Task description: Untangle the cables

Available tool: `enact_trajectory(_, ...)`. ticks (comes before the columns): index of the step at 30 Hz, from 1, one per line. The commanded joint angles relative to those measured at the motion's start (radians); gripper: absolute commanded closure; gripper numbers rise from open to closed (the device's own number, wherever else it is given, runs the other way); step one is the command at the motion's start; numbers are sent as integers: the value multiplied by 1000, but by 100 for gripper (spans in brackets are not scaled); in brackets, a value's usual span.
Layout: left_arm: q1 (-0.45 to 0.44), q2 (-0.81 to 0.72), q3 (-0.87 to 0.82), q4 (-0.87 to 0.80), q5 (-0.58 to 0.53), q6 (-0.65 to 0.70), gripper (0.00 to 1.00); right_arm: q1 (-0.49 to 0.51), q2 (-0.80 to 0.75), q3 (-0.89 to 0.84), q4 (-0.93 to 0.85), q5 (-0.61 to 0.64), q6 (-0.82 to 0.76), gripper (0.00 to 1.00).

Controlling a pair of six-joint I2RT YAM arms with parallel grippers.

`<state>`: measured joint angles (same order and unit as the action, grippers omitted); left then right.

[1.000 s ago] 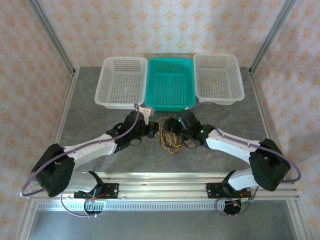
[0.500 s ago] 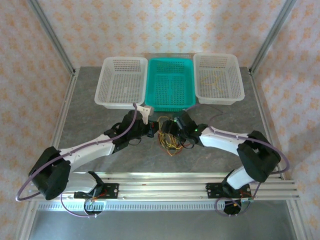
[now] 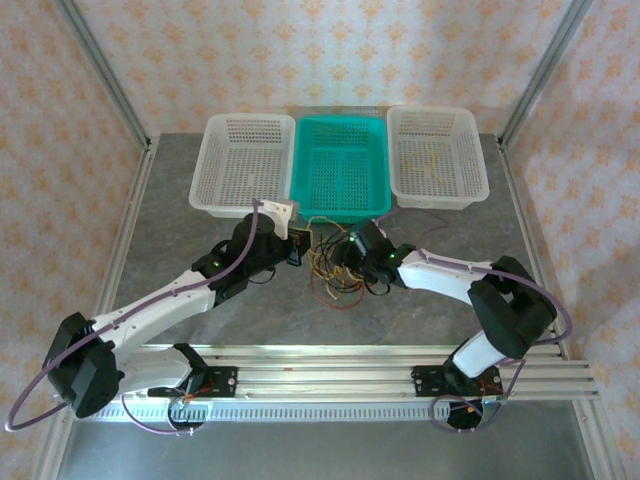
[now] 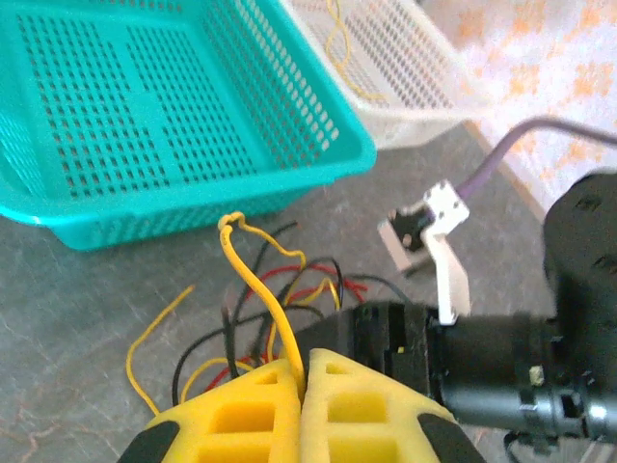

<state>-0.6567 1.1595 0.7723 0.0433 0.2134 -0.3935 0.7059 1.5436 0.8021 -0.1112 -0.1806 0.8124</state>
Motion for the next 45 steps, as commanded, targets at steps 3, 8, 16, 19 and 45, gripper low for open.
enact_trajectory(3,12,-55,63,-32,-49,28,100,-3,-24,-32,-38,53,10,30)
enact_trajectory(8,12,-67,81,-38,-23,46,100,-3,-84,-65,-4,60,-23,31)
enact_trajectory(16,12,-66,57,-1,-11,73,100,-3,-350,-119,-2,117,-225,30)
enact_trajectory(19,13,-70,25,42,-37,55,100,-6,-429,-118,-43,217,-269,28)
enact_trajectory(45,90,-28,-179,428,186,-145,100,-322,-302,-27,159,-421,-507,50)
